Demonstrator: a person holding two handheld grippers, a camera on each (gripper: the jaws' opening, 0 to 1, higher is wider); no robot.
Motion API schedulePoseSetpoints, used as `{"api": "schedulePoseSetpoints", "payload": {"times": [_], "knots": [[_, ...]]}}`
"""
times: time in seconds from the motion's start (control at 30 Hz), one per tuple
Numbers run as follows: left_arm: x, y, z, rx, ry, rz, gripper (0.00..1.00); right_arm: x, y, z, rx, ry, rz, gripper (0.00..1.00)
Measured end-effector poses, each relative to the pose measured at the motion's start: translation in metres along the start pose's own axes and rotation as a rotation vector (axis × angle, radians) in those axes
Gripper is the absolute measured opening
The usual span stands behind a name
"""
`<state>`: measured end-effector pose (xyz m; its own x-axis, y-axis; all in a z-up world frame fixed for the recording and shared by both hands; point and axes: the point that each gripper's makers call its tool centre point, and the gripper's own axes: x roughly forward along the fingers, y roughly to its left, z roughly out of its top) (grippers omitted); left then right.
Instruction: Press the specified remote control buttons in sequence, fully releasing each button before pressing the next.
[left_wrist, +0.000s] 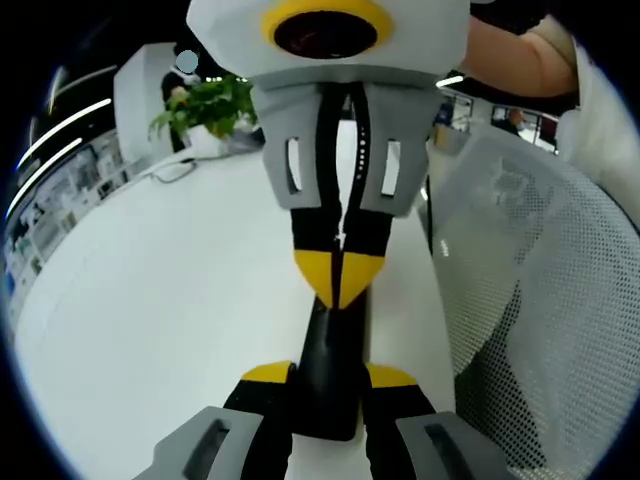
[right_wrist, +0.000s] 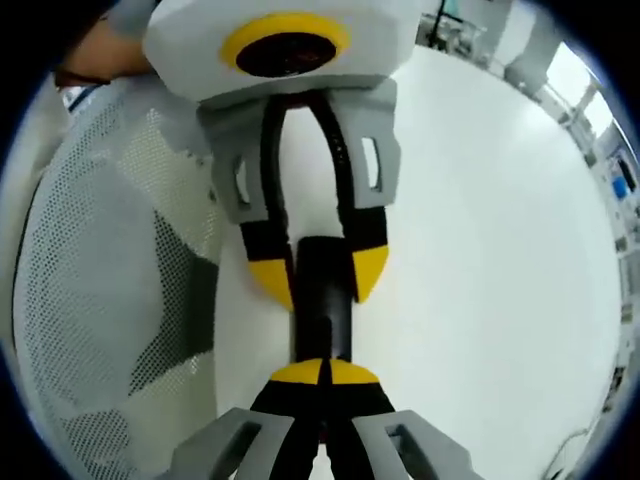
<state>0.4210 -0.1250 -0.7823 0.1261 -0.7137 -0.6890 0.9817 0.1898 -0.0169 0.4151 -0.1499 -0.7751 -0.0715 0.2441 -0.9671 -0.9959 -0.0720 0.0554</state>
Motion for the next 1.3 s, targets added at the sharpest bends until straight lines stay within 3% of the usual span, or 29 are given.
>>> {"api": "schedulePoseSetpoints", "payload": {"times": [0.3,0.67,1.3], "knots": [[0.0,-0.001,0.0,0.001,-0.003,-0.002,0.25,-0.014,0.004,0.005,0.031,-0.03,-0.018,0.0],[-0.001,-0.001,0.0,0.003,-0.003,-0.004,0.25,-0.003,0.013,0.003,-0.056,-0.003,-0.028,0.0],[0.0,0.0,0.001,0.002,-0.003,-0.007,0.25,0.004,0.01,-0.003,-0.075,0.02,-0.037,0.0]]}}
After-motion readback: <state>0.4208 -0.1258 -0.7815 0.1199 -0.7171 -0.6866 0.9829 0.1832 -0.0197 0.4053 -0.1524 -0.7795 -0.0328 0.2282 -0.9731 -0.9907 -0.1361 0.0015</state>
